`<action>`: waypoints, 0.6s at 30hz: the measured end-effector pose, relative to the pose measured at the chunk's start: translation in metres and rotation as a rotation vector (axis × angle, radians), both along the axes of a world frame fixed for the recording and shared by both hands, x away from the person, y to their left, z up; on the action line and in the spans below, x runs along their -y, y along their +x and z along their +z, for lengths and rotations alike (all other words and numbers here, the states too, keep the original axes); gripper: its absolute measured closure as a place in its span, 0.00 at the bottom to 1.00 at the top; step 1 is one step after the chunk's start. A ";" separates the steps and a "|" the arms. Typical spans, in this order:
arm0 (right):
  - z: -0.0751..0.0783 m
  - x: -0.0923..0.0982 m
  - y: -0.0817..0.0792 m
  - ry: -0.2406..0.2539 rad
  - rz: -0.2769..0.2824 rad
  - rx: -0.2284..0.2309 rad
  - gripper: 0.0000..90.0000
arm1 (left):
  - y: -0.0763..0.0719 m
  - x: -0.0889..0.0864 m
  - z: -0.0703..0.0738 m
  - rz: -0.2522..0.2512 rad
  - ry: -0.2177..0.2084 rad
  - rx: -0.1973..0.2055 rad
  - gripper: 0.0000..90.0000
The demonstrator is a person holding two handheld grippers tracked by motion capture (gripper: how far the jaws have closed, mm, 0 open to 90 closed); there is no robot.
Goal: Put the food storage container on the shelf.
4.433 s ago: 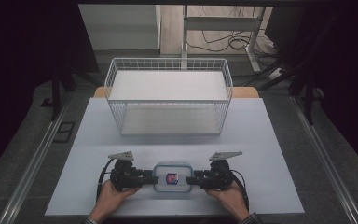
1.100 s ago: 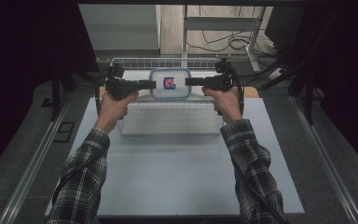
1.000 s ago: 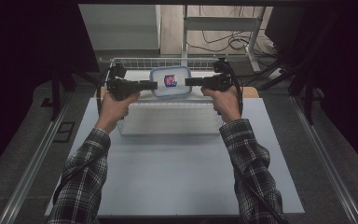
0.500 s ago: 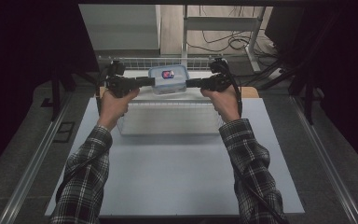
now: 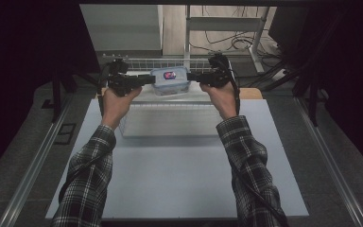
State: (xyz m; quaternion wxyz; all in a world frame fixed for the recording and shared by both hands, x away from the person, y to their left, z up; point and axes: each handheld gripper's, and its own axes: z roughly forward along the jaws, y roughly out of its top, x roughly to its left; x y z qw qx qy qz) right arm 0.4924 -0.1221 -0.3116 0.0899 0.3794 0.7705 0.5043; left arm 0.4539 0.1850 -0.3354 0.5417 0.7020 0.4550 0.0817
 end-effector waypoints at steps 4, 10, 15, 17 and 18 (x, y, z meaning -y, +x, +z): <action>0.001 -0.002 0.001 -0.025 -0.021 0.003 0.83 | 0.001 0.000 0.001 0.007 0.009 0.007 0.73; 0.004 0.000 -0.010 -0.040 -0.012 0.000 0.84 | 0.006 0.003 0.002 0.017 0.026 0.020 0.77; 0.006 0.001 -0.015 -0.046 -0.011 -0.008 0.86 | 0.010 0.007 0.004 0.029 0.042 0.019 0.77; 0.006 0.001 -0.017 -0.046 -0.010 -0.006 0.86 | 0.010 0.008 0.004 0.034 0.042 0.023 0.77; 0.006 0.002 -0.017 -0.040 -0.008 -0.008 0.86 | 0.010 0.008 0.004 0.036 0.049 0.030 0.77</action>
